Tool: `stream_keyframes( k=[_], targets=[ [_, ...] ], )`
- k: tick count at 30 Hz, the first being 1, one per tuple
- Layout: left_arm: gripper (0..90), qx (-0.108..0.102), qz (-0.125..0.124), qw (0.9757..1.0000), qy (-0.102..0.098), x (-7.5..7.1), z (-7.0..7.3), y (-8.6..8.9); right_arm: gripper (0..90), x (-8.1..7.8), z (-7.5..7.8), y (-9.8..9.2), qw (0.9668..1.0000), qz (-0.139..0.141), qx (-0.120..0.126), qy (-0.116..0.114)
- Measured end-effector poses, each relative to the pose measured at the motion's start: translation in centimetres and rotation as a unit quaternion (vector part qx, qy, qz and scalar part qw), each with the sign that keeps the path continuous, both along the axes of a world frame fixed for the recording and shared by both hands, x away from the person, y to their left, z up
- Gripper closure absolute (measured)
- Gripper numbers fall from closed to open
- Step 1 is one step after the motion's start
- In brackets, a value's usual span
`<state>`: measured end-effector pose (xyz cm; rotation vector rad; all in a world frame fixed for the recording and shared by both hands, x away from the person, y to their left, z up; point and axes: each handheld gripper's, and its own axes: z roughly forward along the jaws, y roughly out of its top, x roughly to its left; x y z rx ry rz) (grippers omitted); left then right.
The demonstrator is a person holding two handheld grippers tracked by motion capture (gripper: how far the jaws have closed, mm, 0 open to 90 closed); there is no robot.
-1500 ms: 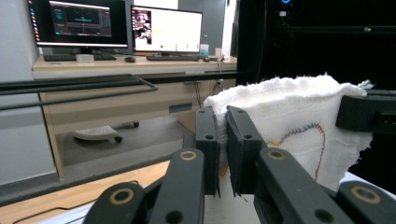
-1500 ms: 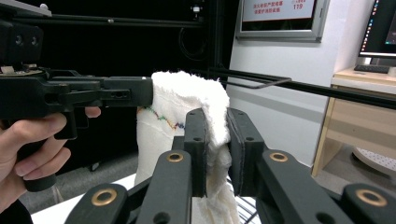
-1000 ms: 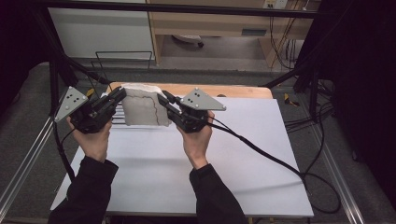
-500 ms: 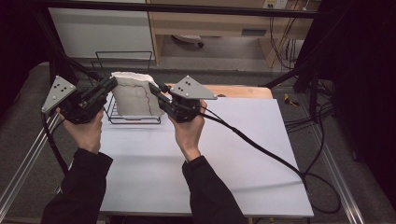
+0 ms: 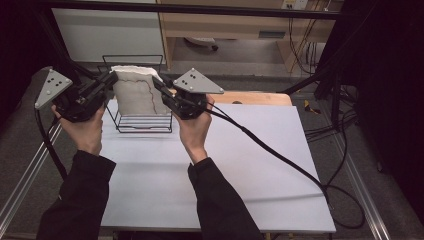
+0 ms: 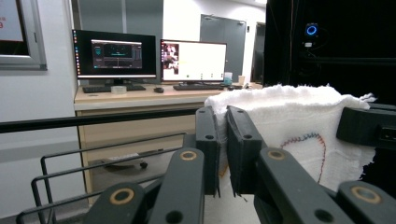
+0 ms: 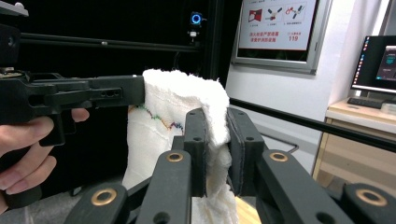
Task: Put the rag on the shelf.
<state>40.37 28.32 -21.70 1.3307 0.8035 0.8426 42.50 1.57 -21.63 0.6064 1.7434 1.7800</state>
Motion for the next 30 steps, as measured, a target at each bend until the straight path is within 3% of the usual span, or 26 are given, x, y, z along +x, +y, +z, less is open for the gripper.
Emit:
stream_keyframes(
  k=[12,23,30],
  targets=[
    [83.7,-0.004,0.017,0.9998,-0.008,1.0,1.9,1.1,79.3,1.3,1.8,1.6,0.9999,-0.003,0.001,-0.013],
    [83.7,-0.002,0.022,0.9997,-0.011,2.2,2.4,2.0,79.3,2.9,2.3,2.7,0.9999,-0.008,0.008,-0.010],
    [83.8,-0.006,0.028,0.9996,-0.007,3.4,3.1,2.7,79.2,3.8,3.1,3.6,0.9998,-0.013,0.000,-0.014]
  ],
)
